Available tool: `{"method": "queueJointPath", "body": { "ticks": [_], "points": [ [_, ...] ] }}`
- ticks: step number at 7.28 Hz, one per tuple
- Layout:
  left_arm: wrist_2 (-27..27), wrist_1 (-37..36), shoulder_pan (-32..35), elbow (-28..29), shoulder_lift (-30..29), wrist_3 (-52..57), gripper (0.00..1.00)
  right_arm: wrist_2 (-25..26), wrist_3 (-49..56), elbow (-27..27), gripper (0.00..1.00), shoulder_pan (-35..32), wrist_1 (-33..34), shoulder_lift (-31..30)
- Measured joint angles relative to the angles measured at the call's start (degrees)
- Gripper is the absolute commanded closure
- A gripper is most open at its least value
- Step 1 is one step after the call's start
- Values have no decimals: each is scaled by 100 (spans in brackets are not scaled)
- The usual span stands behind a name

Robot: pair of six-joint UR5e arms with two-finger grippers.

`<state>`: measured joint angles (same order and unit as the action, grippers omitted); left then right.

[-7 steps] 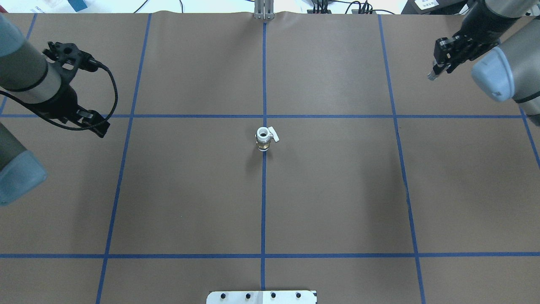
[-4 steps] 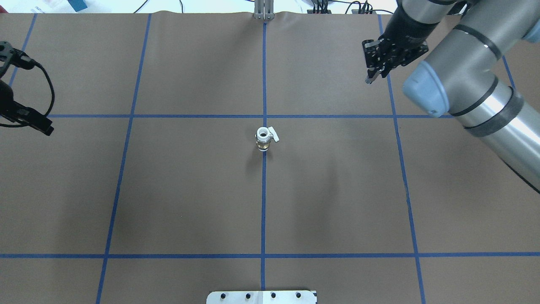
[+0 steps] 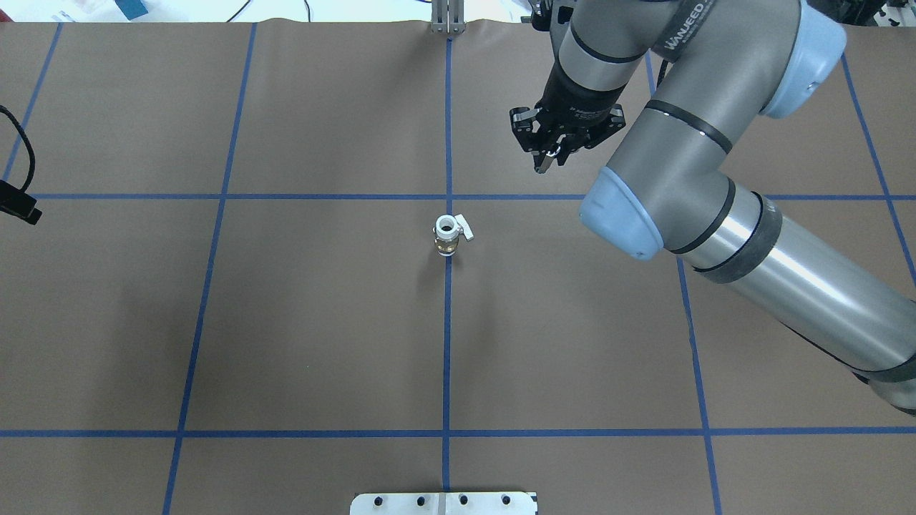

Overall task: Assemble PPR valve and pipe with both arms
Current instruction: 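Lift the chrome fitting with the right gripper and carry it toward the valve, then lower the chrome fitting onto the top of the white valve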

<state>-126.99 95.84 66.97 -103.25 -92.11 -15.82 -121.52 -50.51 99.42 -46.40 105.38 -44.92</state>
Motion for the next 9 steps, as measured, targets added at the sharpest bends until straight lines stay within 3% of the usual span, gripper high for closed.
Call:
{"method": "queueJointPath", "body": {
  "ticks": [2, 9],
  "points": [
    [-1, 29, 7, 82, 7, 31, 0, 161, -284, -60, 100, 296, 0, 173],
    [-1, 277, 1, 251, 3, 33, 0, 458, -406, -1519, 100, 797, -285, 1179]
  ]
}}
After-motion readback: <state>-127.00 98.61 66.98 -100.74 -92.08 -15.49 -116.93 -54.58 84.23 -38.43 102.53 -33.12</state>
